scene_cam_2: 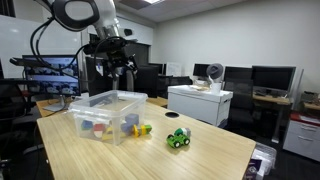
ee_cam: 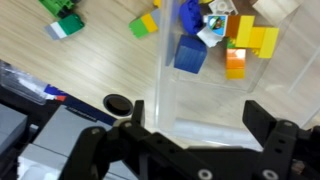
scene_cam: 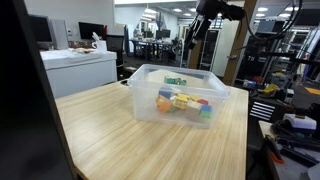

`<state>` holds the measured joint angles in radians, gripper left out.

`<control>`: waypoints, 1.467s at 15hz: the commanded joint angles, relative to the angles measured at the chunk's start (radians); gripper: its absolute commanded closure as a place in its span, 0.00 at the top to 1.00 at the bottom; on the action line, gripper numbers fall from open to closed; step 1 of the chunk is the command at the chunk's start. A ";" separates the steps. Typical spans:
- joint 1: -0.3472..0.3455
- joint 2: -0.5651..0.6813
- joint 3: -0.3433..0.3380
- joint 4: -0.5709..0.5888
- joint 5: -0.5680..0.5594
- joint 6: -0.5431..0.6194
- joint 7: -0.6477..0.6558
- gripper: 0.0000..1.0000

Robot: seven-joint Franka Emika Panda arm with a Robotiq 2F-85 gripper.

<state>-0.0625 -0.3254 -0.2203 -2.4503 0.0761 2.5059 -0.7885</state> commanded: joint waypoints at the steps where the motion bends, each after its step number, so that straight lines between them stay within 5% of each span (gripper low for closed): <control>1: -0.032 0.092 -0.082 0.111 0.041 0.064 0.039 1.00; 5: -0.092 0.218 -0.170 0.228 0.093 0.148 0.076 1.00; 9: -0.153 0.369 -0.187 0.293 0.179 0.203 0.149 1.00; 17: -0.306 0.684 -0.091 0.477 0.123 0.144 0.373 1.00; 22: -0.375 0.731 0.013 0.513 0.149 0.092 0.340 1.00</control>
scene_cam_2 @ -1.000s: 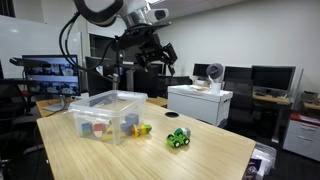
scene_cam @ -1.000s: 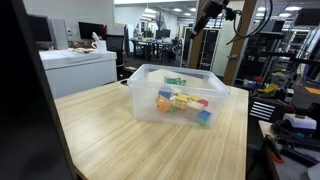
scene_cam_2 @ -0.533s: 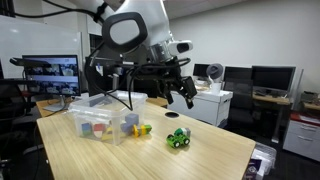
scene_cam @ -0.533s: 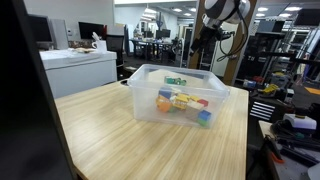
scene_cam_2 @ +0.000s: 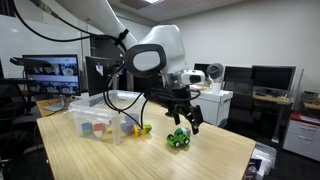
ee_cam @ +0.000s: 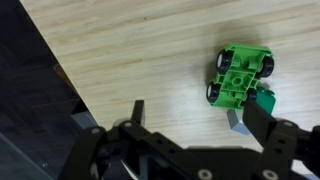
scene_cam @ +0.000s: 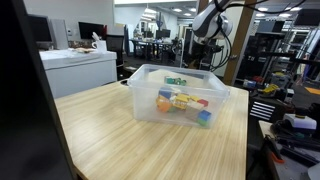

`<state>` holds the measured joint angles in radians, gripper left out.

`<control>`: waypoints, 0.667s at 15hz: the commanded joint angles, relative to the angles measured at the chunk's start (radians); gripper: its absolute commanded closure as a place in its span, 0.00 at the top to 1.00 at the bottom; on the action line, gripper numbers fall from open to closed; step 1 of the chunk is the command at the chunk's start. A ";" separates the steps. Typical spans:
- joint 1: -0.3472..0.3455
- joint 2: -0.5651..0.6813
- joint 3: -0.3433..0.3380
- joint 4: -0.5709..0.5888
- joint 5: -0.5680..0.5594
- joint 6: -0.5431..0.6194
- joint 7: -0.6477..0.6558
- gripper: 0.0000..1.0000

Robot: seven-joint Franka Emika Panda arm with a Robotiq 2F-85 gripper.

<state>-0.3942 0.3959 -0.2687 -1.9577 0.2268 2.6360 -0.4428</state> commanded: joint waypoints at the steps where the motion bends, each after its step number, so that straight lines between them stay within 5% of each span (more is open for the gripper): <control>1: -0.052 0.011 0.080 0.016 0.003 -0.044 -0.017 1.00; 5: -0.072 0.030 0.137 0.009 0.012 -0.084 -0.045 1.00; 10: -0.053 0.091 0.120 0.029 -0.053 -0.112 -0.006 1.00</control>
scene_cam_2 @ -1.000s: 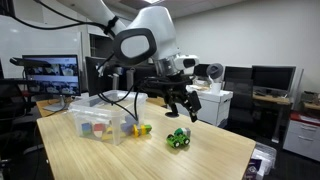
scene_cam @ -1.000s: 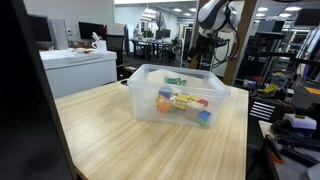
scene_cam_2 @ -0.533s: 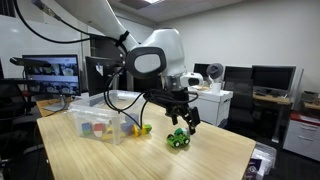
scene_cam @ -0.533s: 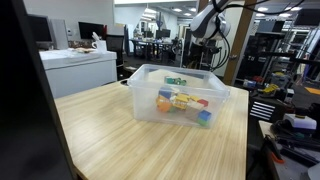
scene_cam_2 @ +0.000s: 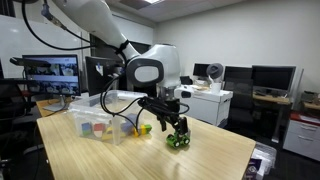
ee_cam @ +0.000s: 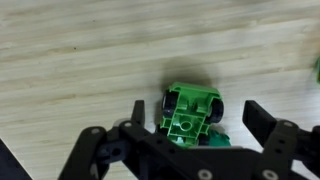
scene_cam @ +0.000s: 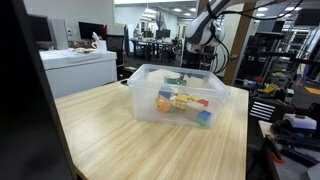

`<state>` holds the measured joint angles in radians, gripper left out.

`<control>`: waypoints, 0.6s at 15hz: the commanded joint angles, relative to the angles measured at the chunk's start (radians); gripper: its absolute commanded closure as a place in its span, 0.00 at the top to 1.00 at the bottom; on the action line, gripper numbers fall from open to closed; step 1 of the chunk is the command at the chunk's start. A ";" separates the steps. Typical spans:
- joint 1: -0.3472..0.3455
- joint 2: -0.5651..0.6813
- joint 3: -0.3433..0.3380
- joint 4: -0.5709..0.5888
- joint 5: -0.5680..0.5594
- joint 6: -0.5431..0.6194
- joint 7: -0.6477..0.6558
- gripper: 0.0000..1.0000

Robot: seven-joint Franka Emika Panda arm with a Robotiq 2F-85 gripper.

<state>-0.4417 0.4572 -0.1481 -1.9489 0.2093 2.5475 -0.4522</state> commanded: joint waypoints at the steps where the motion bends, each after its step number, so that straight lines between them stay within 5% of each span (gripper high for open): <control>1: -0.005 0.040 -0.002 0.023 -0.047 -0.026 0.006 1.00; 3: 0.002 0.061 -0.007 0.036 -0.078 -0.025 0.015 1.00; 5: 0.005 0.075 -0.007 0.049 -0.104 -0.017 0.018 0.74; 9: 0.003 0.096 0.000 0.078 -0.129 -0.021 0.017 0.45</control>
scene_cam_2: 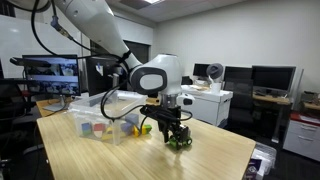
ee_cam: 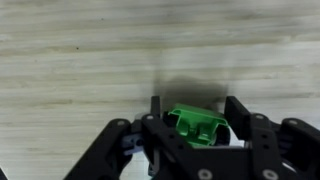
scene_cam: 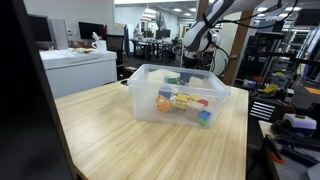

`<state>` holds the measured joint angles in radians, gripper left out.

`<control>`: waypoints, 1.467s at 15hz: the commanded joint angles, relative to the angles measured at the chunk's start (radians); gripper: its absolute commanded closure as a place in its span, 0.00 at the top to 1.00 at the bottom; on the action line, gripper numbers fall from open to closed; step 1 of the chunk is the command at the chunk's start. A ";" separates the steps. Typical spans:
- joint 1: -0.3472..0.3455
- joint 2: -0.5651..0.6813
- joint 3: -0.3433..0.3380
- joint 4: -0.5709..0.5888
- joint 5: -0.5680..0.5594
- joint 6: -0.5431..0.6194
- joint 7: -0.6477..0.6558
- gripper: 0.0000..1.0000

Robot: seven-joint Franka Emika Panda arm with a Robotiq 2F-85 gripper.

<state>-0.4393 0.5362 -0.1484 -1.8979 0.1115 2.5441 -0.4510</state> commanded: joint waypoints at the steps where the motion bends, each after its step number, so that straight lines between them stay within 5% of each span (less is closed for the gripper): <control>1: 0.000 0.021 0.001 0.029 -0.035 -0.016 0.015 0.38; 12: 0.020 -0.106 -0.003 -0.064 -0.080 -0.105 -0.001 0.34; 22: 0.081 -0.448 -0.018 -0.294 -0.112 -0.113 -0.048 0.34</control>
<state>-0.3820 0.2306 -0.1562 -2.0875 0.0101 2.4509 -0.4581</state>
